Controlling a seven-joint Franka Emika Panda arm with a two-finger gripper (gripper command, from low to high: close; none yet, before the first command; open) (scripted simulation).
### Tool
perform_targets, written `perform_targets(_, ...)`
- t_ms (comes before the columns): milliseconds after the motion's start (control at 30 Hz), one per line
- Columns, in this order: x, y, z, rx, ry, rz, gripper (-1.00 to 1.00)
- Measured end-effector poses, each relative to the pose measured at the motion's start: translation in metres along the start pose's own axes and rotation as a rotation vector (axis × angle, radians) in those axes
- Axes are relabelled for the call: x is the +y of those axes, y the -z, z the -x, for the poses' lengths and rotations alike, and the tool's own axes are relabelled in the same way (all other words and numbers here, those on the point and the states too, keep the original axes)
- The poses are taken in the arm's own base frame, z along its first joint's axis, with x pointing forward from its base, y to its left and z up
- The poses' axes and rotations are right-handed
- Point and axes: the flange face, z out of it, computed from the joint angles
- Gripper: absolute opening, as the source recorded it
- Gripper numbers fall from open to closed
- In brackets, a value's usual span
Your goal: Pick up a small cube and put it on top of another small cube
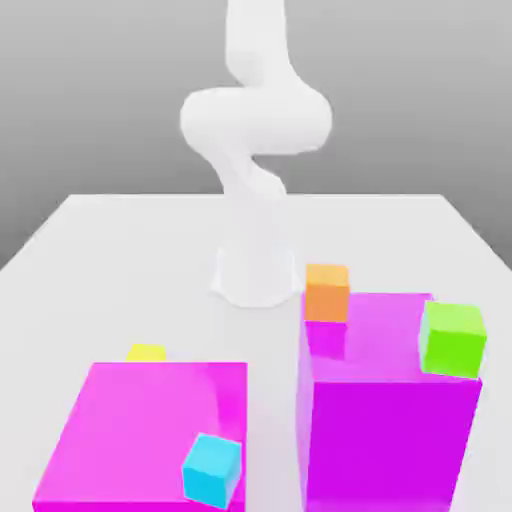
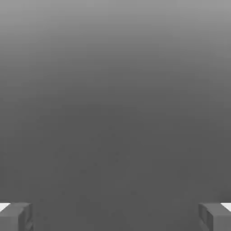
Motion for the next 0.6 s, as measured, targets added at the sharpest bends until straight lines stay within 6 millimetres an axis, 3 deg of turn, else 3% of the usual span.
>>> perform_targets(133, 0.065, -0.093, -0.003, -0.082, -0.019, 0.117, 0.00)
perform_targets(300, 0.159, -0.185, 0.024, -0.195, -0.035, 0.256, 0.00)
perform_targets(433, 0.243, -0.238, 0.069, -0.302, -0.045, 0.370, 0.00)
perform_targets(600, 0.357, -0.281, 0.151, -0.460, -0.061, 0.511, 0.00)
